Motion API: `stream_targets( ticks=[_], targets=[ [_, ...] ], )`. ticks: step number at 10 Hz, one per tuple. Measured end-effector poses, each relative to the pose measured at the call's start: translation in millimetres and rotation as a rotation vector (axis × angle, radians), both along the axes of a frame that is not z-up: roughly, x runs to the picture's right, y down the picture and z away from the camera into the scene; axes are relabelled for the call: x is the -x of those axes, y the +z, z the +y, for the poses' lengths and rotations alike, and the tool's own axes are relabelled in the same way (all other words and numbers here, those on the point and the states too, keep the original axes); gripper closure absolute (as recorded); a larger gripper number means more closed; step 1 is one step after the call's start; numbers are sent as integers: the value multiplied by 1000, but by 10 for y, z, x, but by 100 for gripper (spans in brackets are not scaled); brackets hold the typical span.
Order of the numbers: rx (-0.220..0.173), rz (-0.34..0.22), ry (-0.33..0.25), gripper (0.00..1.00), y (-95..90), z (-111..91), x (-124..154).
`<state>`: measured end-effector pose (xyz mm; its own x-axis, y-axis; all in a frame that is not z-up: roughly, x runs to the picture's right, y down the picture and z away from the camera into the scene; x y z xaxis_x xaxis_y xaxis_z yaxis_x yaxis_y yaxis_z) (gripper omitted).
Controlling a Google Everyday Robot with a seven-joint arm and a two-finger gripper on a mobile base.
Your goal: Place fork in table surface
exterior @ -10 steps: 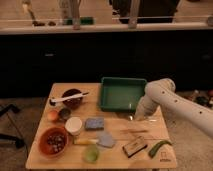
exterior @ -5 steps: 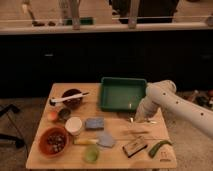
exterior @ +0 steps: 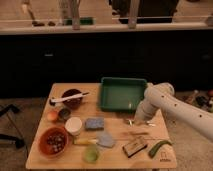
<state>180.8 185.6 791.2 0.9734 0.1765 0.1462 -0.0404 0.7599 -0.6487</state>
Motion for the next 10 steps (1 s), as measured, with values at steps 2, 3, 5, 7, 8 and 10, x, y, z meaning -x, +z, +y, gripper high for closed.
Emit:
stream_targets(
  ticks=[2, 3, 5, 7, 8, 10],
  targets=[
    [8, -2, -1, 100, 18, 43, 43],
    [10, -1, 0, 99, 43, 87, 65],
    [15, -2, 0, 93, 39, 122, 76],
    [22, 1, -1, 93, 46, 154, 101],
    [23, -2, -4, 93, 57, 155, 134],
    [25, 0, -2, 93, 71, 191, 153]
  ],
)
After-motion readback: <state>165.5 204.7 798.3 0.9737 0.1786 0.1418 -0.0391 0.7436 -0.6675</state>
